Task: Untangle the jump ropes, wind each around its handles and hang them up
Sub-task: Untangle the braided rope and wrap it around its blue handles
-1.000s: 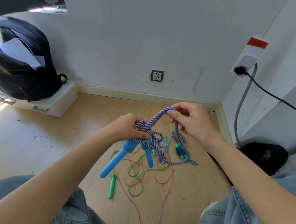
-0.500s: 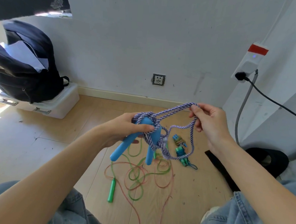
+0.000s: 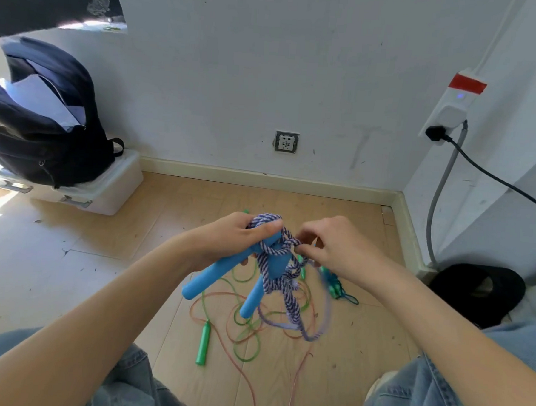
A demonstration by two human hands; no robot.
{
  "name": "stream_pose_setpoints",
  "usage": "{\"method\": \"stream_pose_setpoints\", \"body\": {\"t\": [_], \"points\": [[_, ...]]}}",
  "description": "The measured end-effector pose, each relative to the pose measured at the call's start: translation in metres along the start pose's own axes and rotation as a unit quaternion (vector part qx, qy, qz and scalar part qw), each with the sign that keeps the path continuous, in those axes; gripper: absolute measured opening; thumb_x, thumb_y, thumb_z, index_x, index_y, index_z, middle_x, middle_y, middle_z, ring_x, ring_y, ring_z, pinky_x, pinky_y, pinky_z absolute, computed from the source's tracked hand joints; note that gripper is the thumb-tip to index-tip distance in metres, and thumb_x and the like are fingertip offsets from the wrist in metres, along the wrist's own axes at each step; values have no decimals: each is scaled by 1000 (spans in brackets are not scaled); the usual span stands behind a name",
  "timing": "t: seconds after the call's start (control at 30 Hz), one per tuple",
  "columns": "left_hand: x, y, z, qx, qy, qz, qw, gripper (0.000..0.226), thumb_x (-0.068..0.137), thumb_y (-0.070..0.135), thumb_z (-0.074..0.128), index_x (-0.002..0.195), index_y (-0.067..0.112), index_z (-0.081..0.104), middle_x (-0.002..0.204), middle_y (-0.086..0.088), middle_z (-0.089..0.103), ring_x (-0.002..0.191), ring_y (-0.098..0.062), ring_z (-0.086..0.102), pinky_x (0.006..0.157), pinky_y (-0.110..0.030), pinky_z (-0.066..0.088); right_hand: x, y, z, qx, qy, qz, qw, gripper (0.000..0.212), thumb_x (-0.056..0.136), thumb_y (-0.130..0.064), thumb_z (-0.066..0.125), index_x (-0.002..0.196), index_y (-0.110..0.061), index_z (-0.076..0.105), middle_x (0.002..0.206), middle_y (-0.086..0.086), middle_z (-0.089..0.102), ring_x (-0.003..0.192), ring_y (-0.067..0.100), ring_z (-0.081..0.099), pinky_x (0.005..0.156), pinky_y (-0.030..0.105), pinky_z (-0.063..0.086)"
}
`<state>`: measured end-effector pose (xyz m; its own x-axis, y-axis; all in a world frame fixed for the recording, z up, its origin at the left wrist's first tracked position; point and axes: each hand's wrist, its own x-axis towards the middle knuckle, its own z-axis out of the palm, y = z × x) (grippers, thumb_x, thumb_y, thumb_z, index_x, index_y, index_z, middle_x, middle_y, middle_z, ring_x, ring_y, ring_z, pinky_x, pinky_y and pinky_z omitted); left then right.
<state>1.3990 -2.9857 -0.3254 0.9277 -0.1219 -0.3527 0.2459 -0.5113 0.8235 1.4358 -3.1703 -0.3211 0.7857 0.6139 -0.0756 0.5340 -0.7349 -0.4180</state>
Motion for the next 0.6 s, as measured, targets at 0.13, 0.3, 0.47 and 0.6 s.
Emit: {"method": "stream_pose_setpoints", "body": {"t": [0.13, 0.3, 0.47, 0.6], "points": [[0, 3, 1, 19, 6, 4, 1000, 59, 91, 57, 33, 93, 5, 62, 74, -4, 51, 57, -14, 46, 58, -23, 44, -4, -6, 1, 168, -32, 18, 985, 9, 85, -19, 60, 86, -10, 62, 72, -3, 63, 47, -2, 47, 44, 9, 33], [2, 2, 3, 37, 48, 20, 998, 56, 94, 50, 32, 99, 3, 62, 73, -3, 52, 56, -11, 47, 47, -15, 45, -9, -8, -8, 411, -78, 43, 907, 14, 88, -22, 60, 83, -8, 60, 56, -2, 53, 36, 2, 32, 36, 12, 22], [2, 0, 0, -82, 40, 7, 996, 41, 94, 52, 32, 100, 26, 63, 96, 2, 66, 81, -13, 61, 75, -26, 52, -5, -5, -12, 479, 55, 65, 874, 14, 91, -15, 54, 77, -12, 56, 55, -2, 47, 35, 1, 27, 34, 12, 19], [11, -9, 2, 24, 95, -29, 995, 35, 98, 40, 32, 94, 17, 59, 93, -7, 61, 82, -20, 54, 67, -28, 39, -3, -2, -9, 503, 144, 79, 849, 19, 92, -12, 53, 73, -13, 55, 54, -2, 47, 35, 1, 30, 33, 12, 24]]}}
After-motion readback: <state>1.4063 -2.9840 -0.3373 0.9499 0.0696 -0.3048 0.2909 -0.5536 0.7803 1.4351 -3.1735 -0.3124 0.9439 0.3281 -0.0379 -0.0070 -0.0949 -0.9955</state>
